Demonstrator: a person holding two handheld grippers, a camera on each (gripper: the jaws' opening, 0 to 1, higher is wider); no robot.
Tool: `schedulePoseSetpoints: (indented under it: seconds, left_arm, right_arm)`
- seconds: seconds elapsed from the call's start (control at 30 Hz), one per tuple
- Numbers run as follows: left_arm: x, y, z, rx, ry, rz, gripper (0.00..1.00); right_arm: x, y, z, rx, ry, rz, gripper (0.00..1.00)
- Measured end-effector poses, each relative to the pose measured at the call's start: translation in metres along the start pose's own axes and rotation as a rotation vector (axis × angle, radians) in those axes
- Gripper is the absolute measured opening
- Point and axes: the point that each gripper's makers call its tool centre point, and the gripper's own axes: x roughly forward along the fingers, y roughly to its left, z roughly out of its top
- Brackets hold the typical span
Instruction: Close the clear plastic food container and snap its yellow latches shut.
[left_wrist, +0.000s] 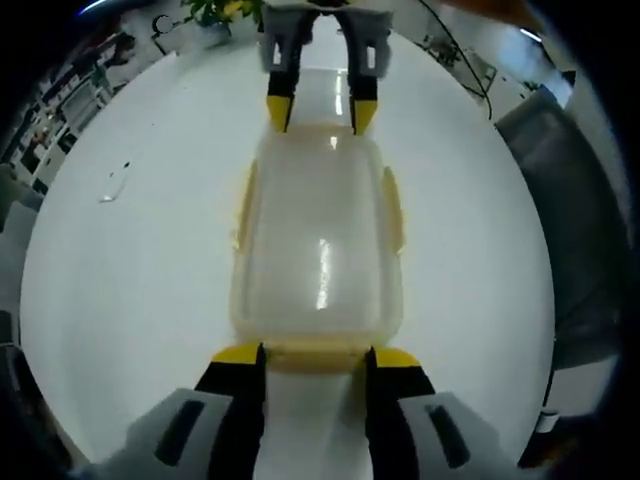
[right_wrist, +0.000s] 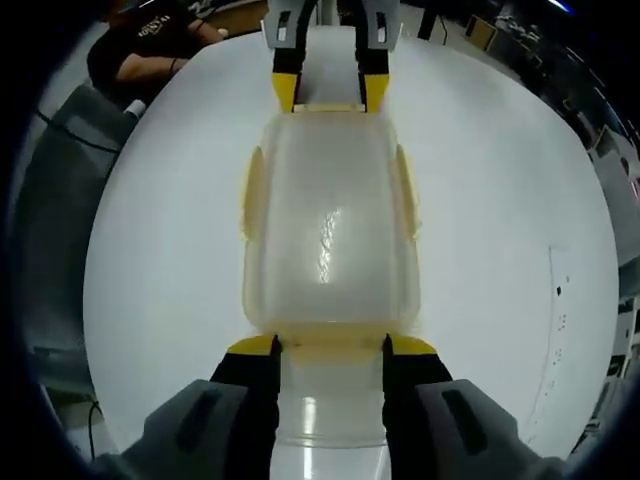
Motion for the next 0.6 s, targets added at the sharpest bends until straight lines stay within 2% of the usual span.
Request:
schedulePoseSetpoints:
  seconds: [0.2, 0.3, 0.37, 0.53, 0.6]
  left_arm:
    - [-0.001, 0.001, 0.001, 0.005, -0.005, -0.001, 0.34]
    - [-0.003, 0.001, -0.002, 0.018, 0.018, -0.003, 0.34]
    - [-0.006, 0.003, -0.004, 0.021, 0.038, 0.001, 0.34]
    - [-0.021, 0.006, -0.002, 0.01, 0.022, 0.01, 0.34]
    - [-0.025, 0.001, 0.002, 0.011, 0.019, 0.012, 0.34]
  right_arm:
    - [-0.001, 0.002, -0.001, 0.001, -0.006, -0.005, 0.37]
    - [-0.004, 0.007, 0.003, 0.018, -0.029, 0.011, 0.37]
    - [-0.009, 0.008, 0.007, 0.014, -0.045, 0.005, 0.37]
    - [-0.023, 0.007, 0.013, 0.002, -0.066, -0.017, 0.37]
    - [-0.026, 0.007, 0.014, 0.0, -0.07, -0.016, 0.37]
